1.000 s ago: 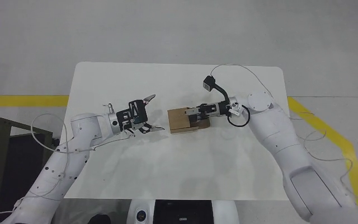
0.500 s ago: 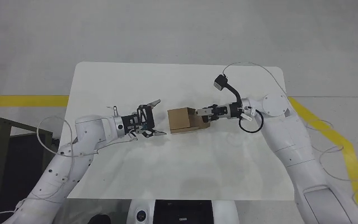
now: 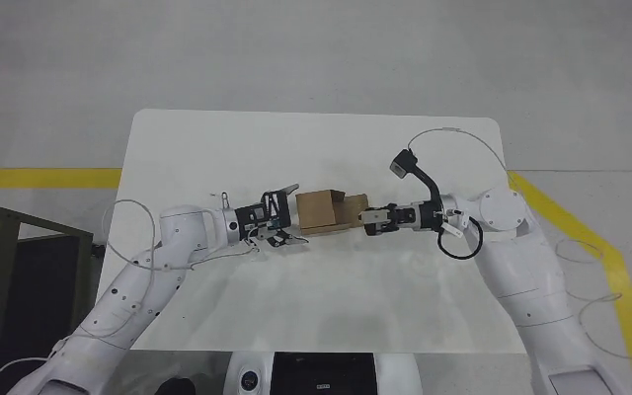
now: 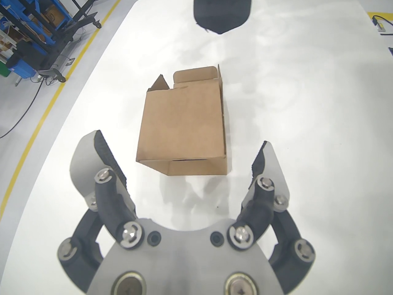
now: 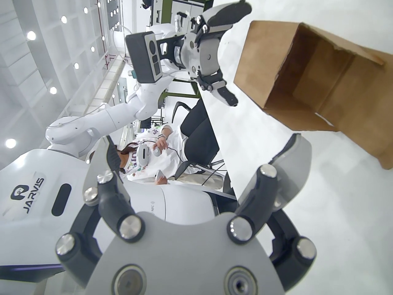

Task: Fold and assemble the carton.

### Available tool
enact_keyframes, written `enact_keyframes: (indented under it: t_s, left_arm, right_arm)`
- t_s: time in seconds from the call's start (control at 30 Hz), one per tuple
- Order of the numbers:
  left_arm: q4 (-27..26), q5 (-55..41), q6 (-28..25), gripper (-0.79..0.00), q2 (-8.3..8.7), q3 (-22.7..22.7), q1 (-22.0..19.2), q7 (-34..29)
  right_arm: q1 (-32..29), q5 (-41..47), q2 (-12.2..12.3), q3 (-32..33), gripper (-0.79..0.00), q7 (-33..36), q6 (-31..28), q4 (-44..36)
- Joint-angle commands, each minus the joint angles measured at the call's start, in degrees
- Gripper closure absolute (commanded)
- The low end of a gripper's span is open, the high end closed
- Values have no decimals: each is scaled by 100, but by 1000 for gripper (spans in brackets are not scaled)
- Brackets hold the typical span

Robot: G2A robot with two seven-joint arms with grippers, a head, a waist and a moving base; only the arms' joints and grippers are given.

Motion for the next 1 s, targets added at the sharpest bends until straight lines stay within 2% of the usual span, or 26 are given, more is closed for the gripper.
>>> enact_keyframes:
  t_s: [0.0, 0.47, 0.97]
  left_arm:
    - [140, -78, 51, -785, -43, 78, -109, -24]
    - [727, -372, -65, -785, -256, 424, -659, -83]
    - [942, -160, -411, -785, -314, 545, -821, 243]
  right_arm:
    - [-18, 16, -12, -91, -785, -46, -10, 50]
    - [294, 290, -178, -695, -785, -521, -387, 839]
    - [871, 627, -408, -1202, -785, -709, -754, 1576]
